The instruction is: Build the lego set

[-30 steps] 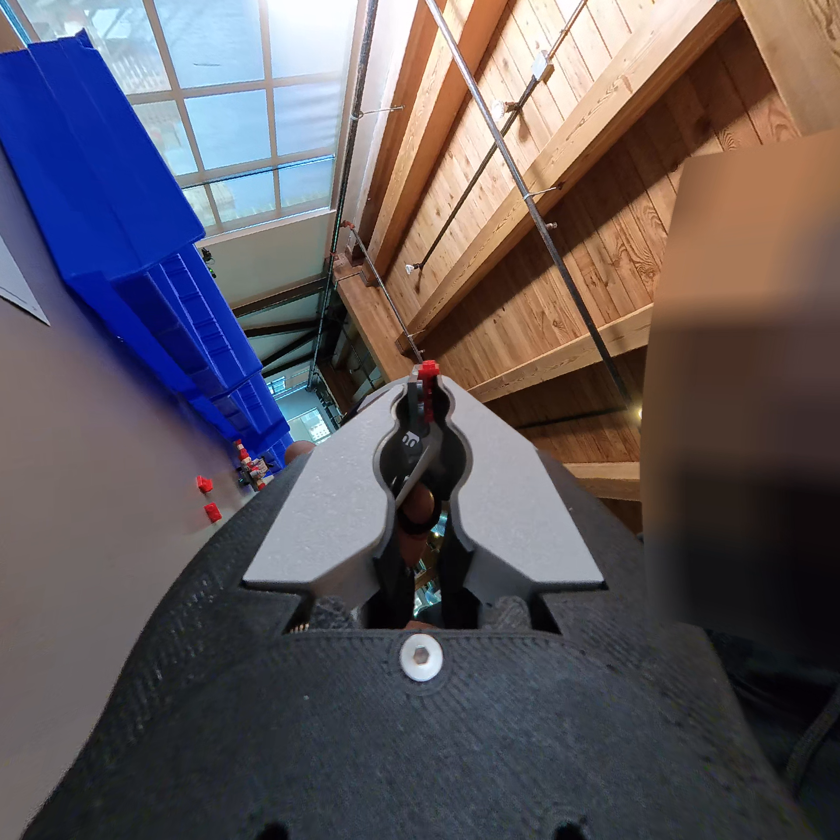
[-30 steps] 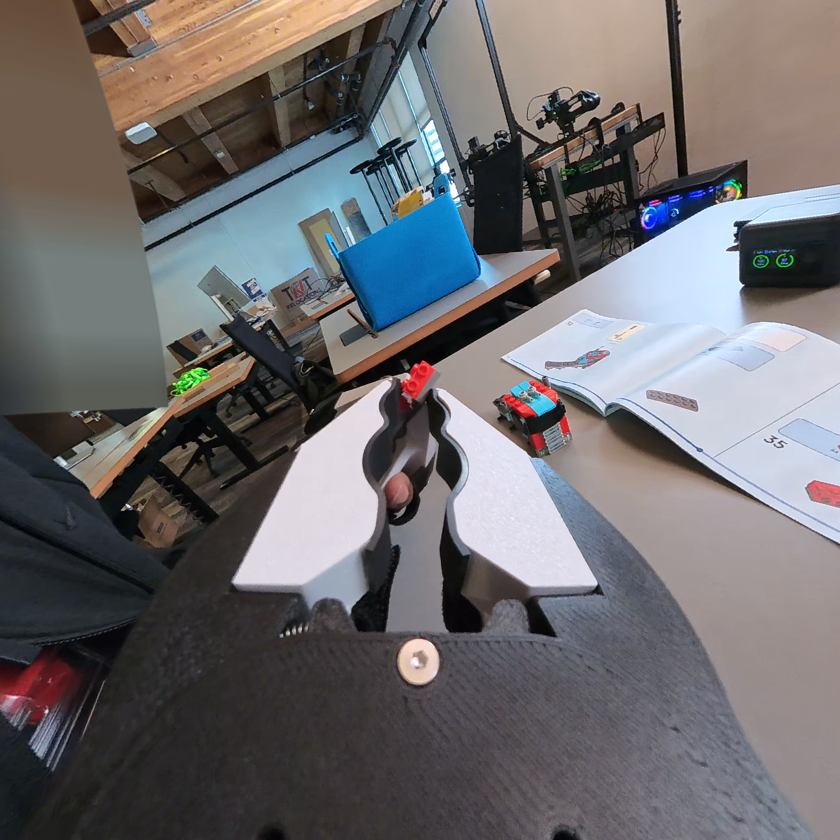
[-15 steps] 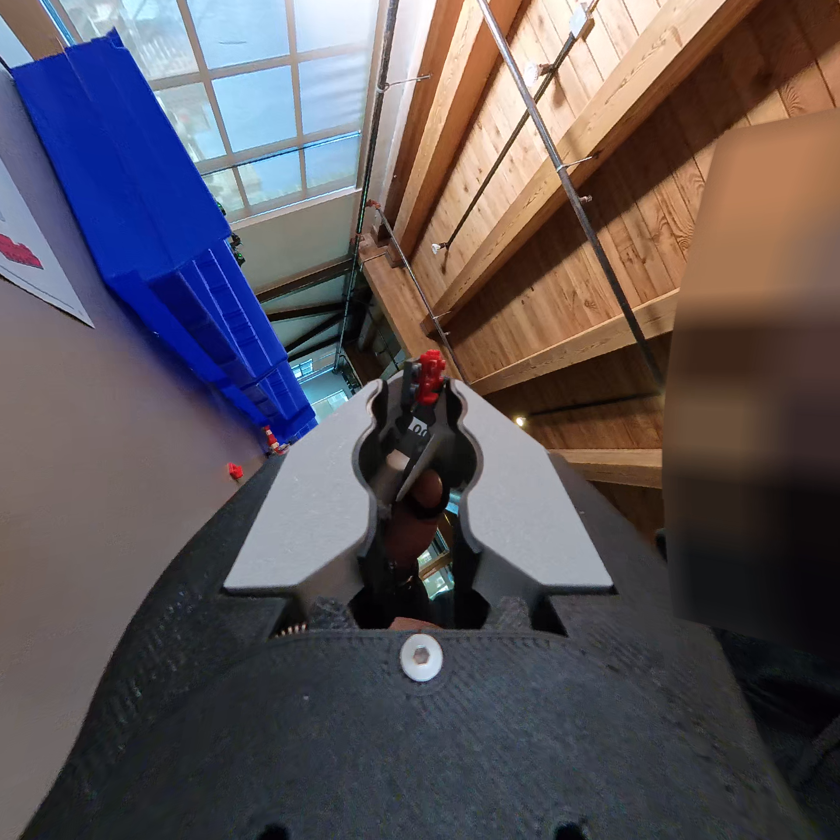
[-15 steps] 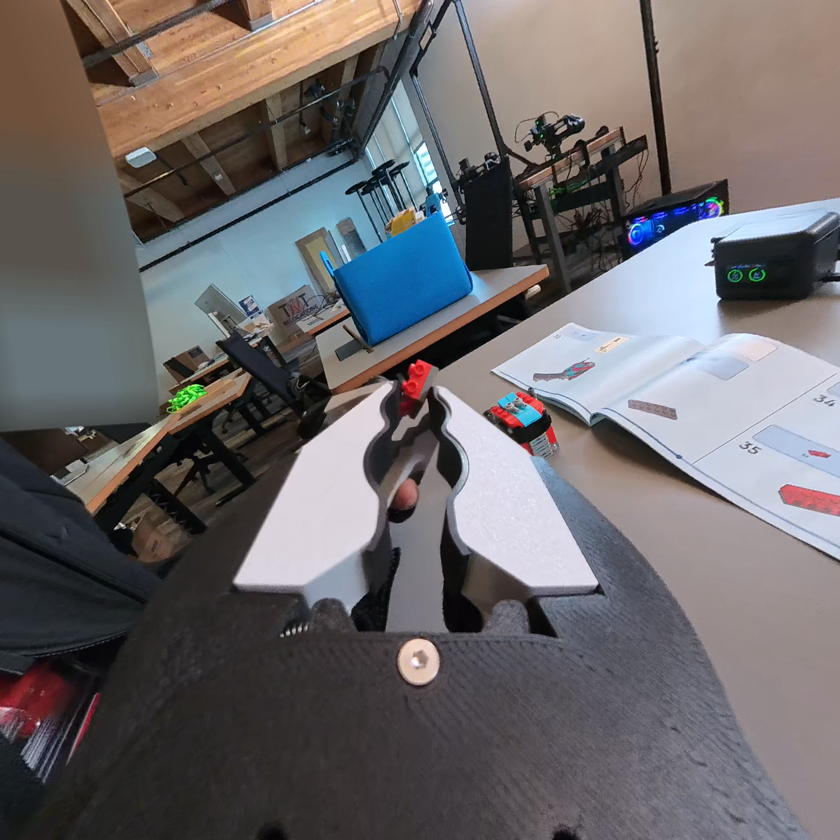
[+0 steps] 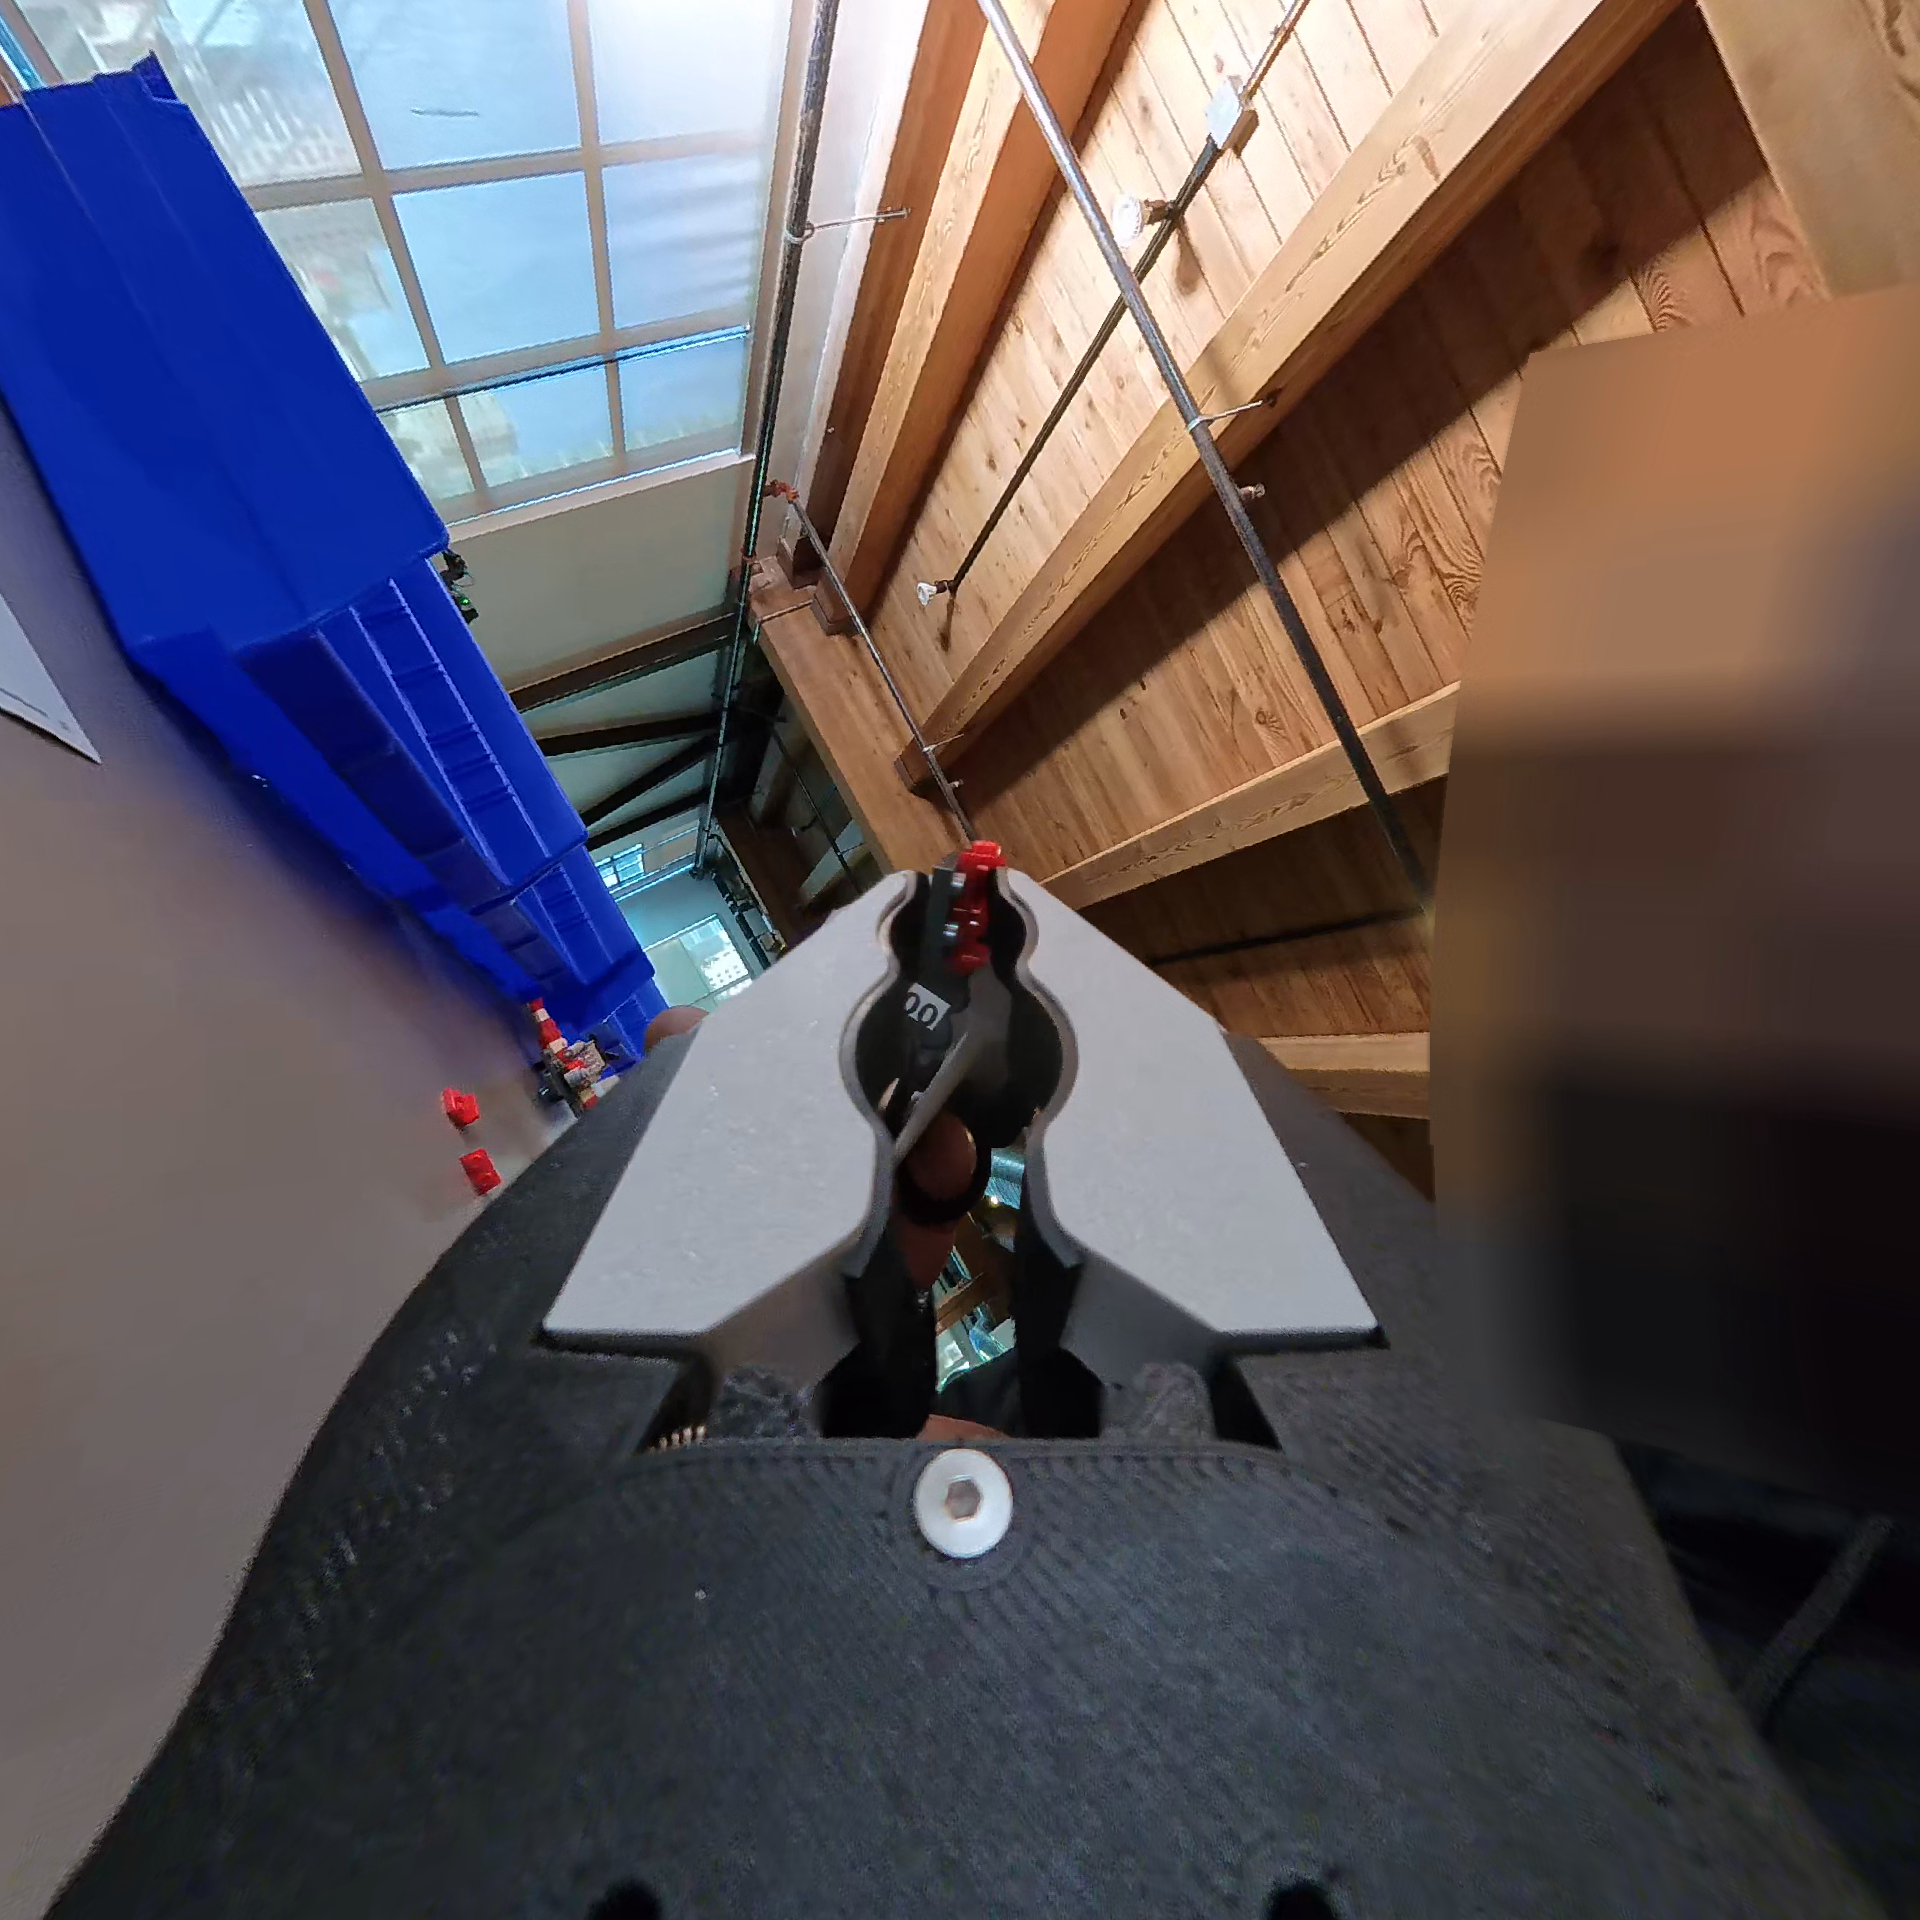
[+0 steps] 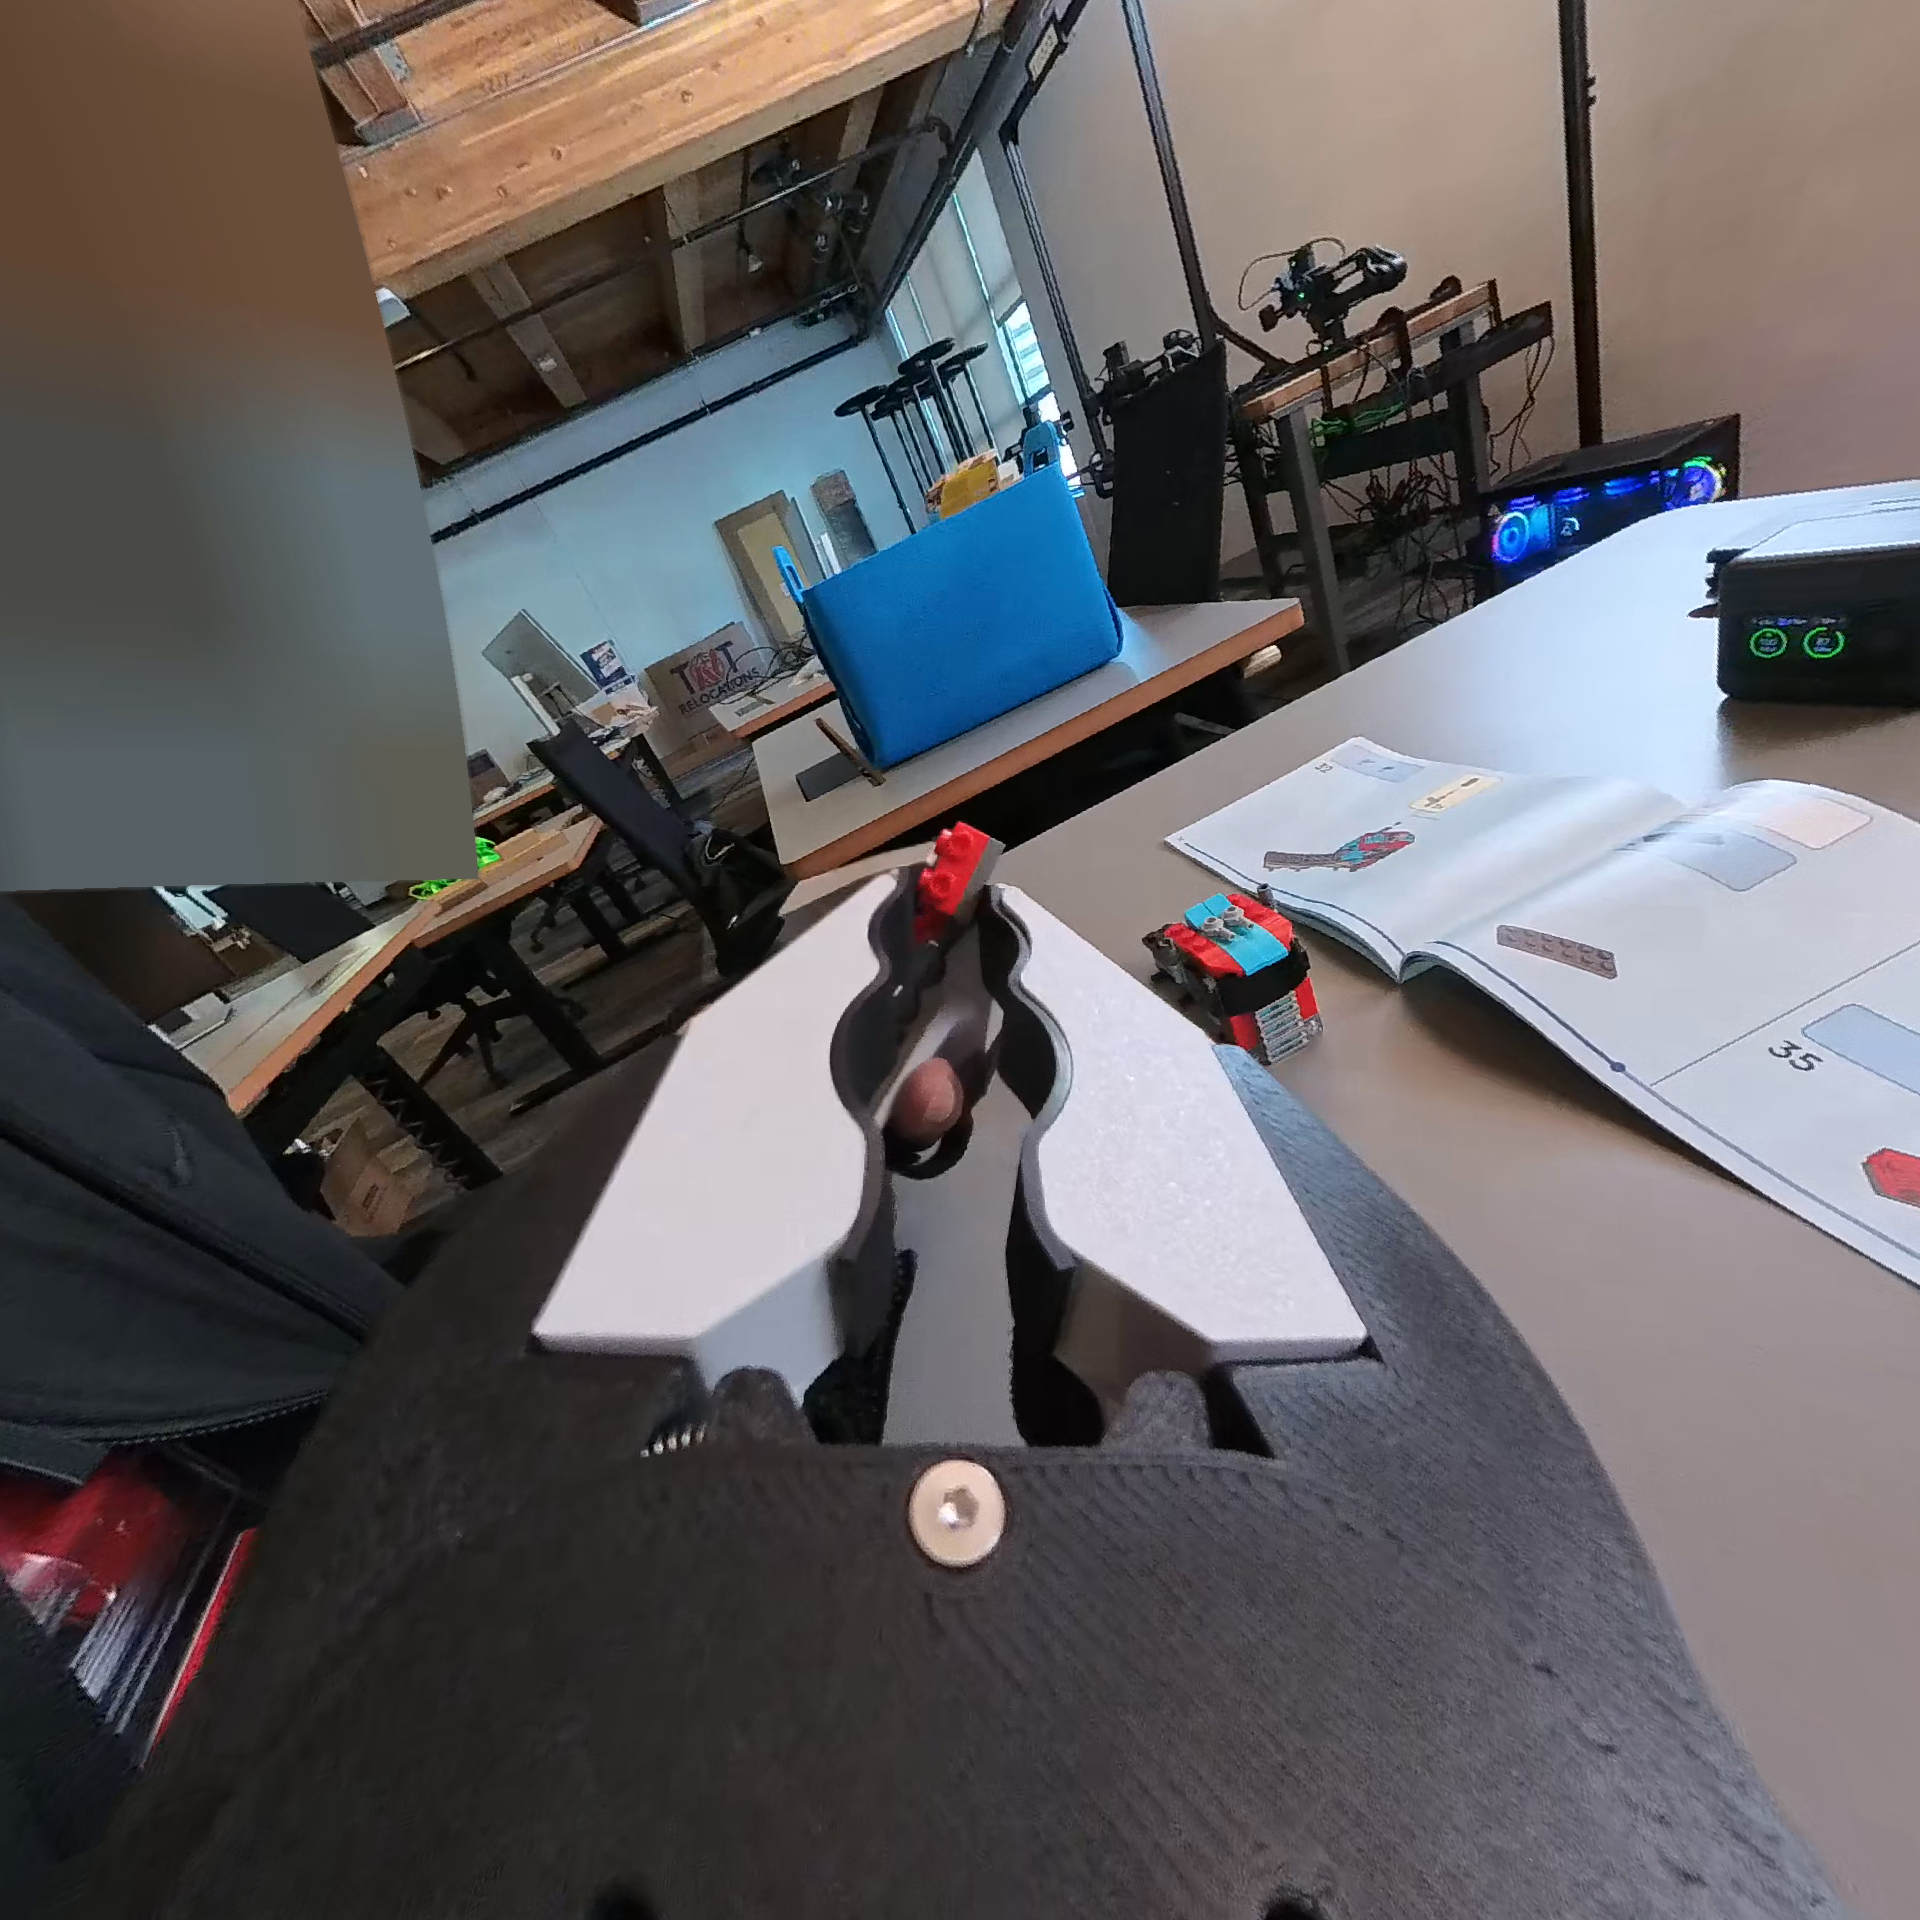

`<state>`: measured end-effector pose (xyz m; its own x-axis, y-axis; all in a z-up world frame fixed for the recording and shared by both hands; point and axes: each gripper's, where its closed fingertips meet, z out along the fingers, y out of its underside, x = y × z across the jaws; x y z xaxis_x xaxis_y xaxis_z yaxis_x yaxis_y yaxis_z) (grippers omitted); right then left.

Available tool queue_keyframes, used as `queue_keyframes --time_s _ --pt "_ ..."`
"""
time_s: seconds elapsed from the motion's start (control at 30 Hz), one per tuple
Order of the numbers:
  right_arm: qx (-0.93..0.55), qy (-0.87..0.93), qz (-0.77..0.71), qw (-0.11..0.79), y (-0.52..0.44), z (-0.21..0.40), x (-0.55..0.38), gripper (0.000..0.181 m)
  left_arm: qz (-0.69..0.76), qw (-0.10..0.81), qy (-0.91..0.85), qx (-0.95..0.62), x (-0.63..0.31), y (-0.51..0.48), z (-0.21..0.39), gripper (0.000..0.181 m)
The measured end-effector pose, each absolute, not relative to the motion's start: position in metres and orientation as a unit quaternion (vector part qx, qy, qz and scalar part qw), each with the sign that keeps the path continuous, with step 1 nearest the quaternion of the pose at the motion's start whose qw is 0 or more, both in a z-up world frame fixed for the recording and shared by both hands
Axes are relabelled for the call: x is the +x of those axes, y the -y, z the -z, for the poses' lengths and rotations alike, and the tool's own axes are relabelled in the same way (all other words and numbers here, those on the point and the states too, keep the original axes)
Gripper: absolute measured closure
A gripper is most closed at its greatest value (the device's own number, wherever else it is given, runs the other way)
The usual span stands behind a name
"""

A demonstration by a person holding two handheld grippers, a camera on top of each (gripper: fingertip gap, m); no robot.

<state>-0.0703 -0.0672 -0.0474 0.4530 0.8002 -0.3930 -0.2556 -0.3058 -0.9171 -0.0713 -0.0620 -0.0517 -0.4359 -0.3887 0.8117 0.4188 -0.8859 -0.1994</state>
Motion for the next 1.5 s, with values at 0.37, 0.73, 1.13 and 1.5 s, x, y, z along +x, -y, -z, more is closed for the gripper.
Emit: queue_keyframes --time_s 0.37,0.73,1.13,1.5 --pt "-0.655 0.211 -0.473 0.55 0.0661 0.0495 -0.0725 0.17 0.842 0.251 0.011 -0.477 -0.073 0.0619 0.0547 0.173" --pt "-0.663 0.202 -0.475 0.543 0.062 0.0537 -0.0713 0.17 0.832 0.251 0.01 -0.494 -0.0721 0.0587 0.0588 0.174" --pt "-0.656 0.206 -0.482 0.544 0.0647 0.0515 -0.0749 0.17 0.836 0.247 -0.012 -0.49 -0.0682 0.0646 0.055 0.17" --pt "-0.657 0.203 -0.487 0.539 0.0656 0.0537 -0.0751 0.17 0.835 0.251 -0.014 -0.49 -0.0687 0.0653 0.057 0.174"
